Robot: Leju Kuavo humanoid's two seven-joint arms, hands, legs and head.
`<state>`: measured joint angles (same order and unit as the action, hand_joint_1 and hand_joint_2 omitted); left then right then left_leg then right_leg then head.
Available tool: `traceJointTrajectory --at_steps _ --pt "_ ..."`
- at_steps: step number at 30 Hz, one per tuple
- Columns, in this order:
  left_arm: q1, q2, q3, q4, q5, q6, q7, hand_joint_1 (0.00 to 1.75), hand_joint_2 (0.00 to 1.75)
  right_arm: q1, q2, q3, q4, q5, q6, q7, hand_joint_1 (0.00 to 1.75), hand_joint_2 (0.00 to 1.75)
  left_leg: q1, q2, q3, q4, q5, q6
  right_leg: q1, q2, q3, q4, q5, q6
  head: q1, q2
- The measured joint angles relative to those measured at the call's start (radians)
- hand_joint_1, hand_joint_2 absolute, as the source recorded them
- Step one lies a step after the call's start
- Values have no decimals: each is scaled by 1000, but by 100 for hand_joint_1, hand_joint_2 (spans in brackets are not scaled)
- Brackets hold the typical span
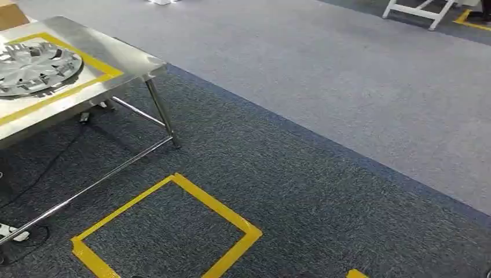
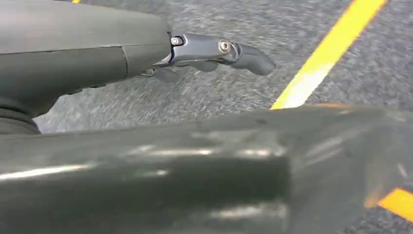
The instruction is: Take the parts from the cabinet and place them on the table.
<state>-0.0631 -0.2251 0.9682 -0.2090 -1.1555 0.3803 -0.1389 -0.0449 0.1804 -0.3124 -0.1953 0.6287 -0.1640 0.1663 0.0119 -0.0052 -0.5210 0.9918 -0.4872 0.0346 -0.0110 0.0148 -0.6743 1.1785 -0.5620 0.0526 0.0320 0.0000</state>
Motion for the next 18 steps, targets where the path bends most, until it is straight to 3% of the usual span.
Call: traceJointTrajectory --at_steps 1,2,3,4,6,7,8,9,11,12,13,14,15,16,17,18 --pt "3 1 0 0 -5 -2 0 0 0 -2 0 0 0 -2 0 0 0 0 -1 19 -2 0 0 0 -1 -5 -36 81 -35 4 -1 0" --pt "5 3 -2 0 -8 -5 1 0 0 -2 0 0 0 -7 0 -2 0 0 -2 36 -4 1 0 0 -2 -8 -58 136 -52 7 1 0" --pt "5 5 -5 0 -13 -7 4 0 0 1 0 -2 0 -11 1 -2 0 0 -2 52 -4 1 0 0 -3 -11 -56 142 -44 10 0 0" --pt "4 5 -7 0 -20 -11 6 0 0 4 0 -6 0 -16 1 -3 0 0 -2 66 -4 1 0 0 -5 -15 -25 97 -14 11 1 0" --pt "2 5 -13 0 -27 -14 12 0 0 7 0 -11 0 -20 1 -3 0 0 -1 90 0 1 -2 -4 -6 -44 85 -88 65 9 0 0" --pt "1 5 -16 0 -28 -16 13 0 0 5 0 -14 0 -22 1 -3 0 0 -4 99 3 2 -3 -10 -4 -95 128 -170 69 8 0 0" --pt "1 6 -16 0 -28 -16 13 0 0 1 2 -16 0 -24 2 -3 0 0 -12 108 0 9 -8 -18 4 -92 141 -181 67 -6 1 0" --pt "1 7 -18 0 -29 -16 13 0 0 1 2 -17 0 -24 2 -3 0 0 -13 115 0 8 -6 -22 3 -79 135 -179 70 -15 -3 0" --pt "-1 8 -22 0 -29 -16 14 0 0 10 2 -22 0 -26 2 -2 0 0 -11 133 4 7 -2 -30 8 -61 117 -175 71 -26 -1 0" --pt "-2 8 -24 0 -30 -16 14 0 0 10 2 -24 0 -26 2 -2 0 0 -8 130 6 14 -11 -40 4 -51 133 -180 77 -36 0 0" --pt "-3 8 -25 0 -31 -16 14 0 0 11 2 -25 0 -27 2 -2 0 0 -4 76 -2 45 -33 -49 1 -43 128 -182 79 -42 -4 0" --pt "-3 8 -26 0 -33 -16 14 0 0 11 2 -26 0 -27 2 0 0 0 -3 36 -19 94 -71 -48 1 -34 127 -182 83 -48 -5 0" --pt "-1 8 -26 0 -35 -16 14 0 0 8 3 -26 0 -27 3 1 0 0 -3 19 -50 171 -118 -47 2 -20 122 -182 85 -52 -4 0" --pt "2 8 -27 0 -38 -16 12 0 0 6 5 -26 0 -28 5 6 0 0 -4 15 -84 255 -160 -46 4 -5 118 -182 87 -55 -5 0" --pt "5 9 -29 0 -39 -16 11 0 0 8 5 -27 0 -29 6 11 0 0 -4 14 -110 314 -181 -44 6 9 116 -181 89 -57 -5 0" --pt "6 10 -30 0 -40 -16 9 0 0 10 5 -30 0 -32 6 20 0 0 -4 13 -117 329 -175 -40 9 26 115 -181 91 -58 -5 0"
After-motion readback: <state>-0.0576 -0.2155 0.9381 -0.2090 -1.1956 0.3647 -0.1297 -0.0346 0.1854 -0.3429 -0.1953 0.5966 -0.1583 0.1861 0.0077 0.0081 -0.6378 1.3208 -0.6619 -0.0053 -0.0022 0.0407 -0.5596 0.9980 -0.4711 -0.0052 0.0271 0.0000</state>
